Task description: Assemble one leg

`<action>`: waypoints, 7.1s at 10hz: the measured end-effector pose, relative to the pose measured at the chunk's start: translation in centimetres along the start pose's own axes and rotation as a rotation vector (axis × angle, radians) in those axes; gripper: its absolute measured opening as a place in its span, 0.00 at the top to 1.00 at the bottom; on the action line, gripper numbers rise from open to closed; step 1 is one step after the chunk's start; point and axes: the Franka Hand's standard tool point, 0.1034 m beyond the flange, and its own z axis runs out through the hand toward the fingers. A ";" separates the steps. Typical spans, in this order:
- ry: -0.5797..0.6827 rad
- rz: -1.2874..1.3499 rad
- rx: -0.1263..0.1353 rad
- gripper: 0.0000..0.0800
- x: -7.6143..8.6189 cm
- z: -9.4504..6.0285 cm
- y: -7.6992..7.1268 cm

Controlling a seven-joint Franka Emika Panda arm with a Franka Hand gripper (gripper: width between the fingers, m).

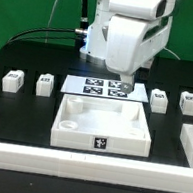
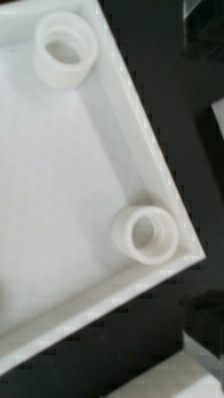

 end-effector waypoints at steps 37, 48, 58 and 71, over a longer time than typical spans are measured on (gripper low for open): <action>-0.003 -0.430 0.195 0.90 -9.4 9.2 -6.8; -0.004 -0.390 0.190 0.90 -8.1 9.2 -7.0; 0.013 -0.329 0.159 0.90 -3.0 8.9 -5.3; 0.027 -0.333 0.147 0.79 -1.1 8.8 -4.6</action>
Offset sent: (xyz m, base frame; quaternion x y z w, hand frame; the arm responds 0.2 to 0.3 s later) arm 0.0000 0.0000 0.0000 0.0000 0.0000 0.0000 1.0000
